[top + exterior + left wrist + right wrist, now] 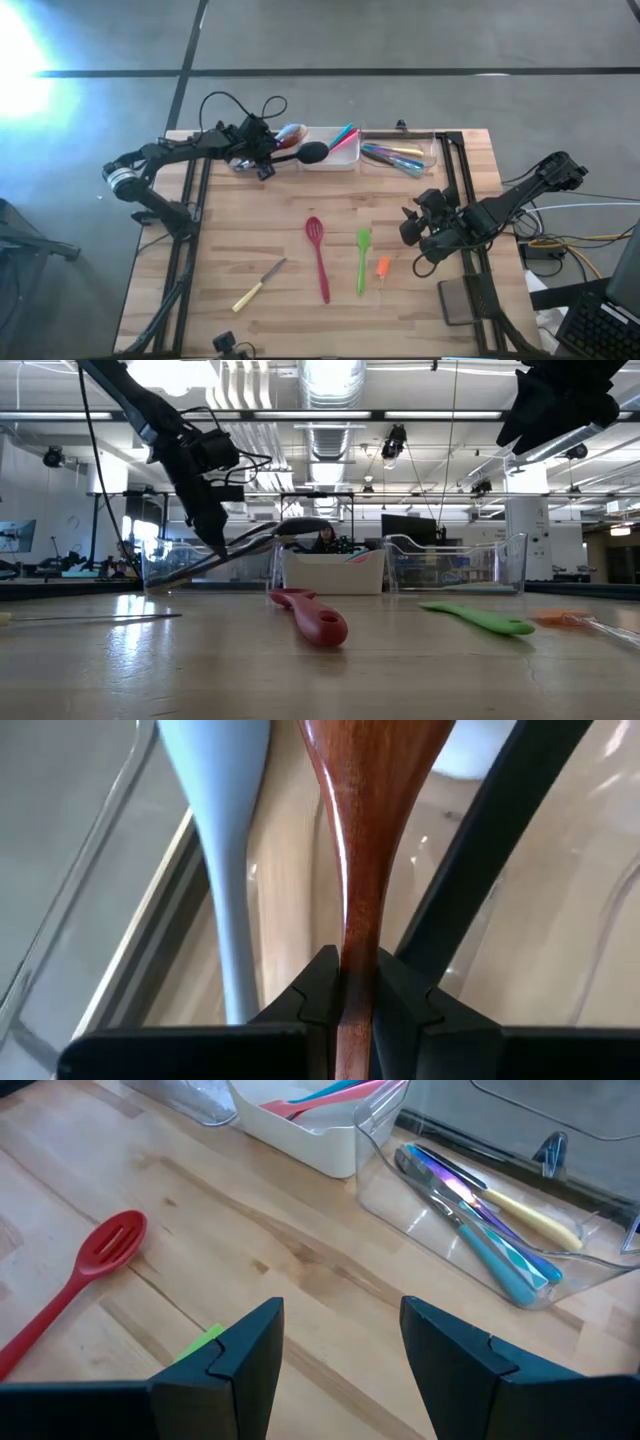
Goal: Pick & Place Kitchen Items
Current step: Put the wood brown cooking spoon into the left transparent bin, then put the green spatula into the white bin
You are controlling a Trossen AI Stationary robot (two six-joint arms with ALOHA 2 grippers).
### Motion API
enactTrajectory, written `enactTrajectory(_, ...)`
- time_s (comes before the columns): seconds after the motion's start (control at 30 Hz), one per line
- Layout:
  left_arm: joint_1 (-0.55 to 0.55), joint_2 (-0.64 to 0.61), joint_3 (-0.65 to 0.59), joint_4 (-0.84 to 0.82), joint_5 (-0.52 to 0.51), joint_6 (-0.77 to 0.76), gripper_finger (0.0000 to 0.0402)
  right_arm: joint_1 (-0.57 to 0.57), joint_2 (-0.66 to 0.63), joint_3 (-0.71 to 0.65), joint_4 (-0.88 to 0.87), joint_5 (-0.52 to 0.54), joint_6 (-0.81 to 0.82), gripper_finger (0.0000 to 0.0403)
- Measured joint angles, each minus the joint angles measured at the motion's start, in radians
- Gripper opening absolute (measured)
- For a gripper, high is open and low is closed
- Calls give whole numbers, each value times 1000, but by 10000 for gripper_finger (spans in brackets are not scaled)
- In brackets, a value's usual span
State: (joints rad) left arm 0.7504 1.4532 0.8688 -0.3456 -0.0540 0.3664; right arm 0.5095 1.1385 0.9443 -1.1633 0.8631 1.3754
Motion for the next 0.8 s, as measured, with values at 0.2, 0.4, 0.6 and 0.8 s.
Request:
enactTrajectory(0.2, 1, 0, -5, 7, -36, 2, 56, 0, 0, 0, 2, 0, 10, 196)
enactTrajectory(0.4, 1, 0, -4, 23, -91, 37, 124, 0, 0, 0, 8, 0, 13, 192)
enactTrajectory(0.6, 0, 0, 29, -19, -194, 55, 151, 0, 0, 0, 15, -1, 12, 191)
enactTrajectory(0.8, -1, 0, 141, -159, -217, 49, 155, 0, 0, 0, 18, -2, 10, 189)
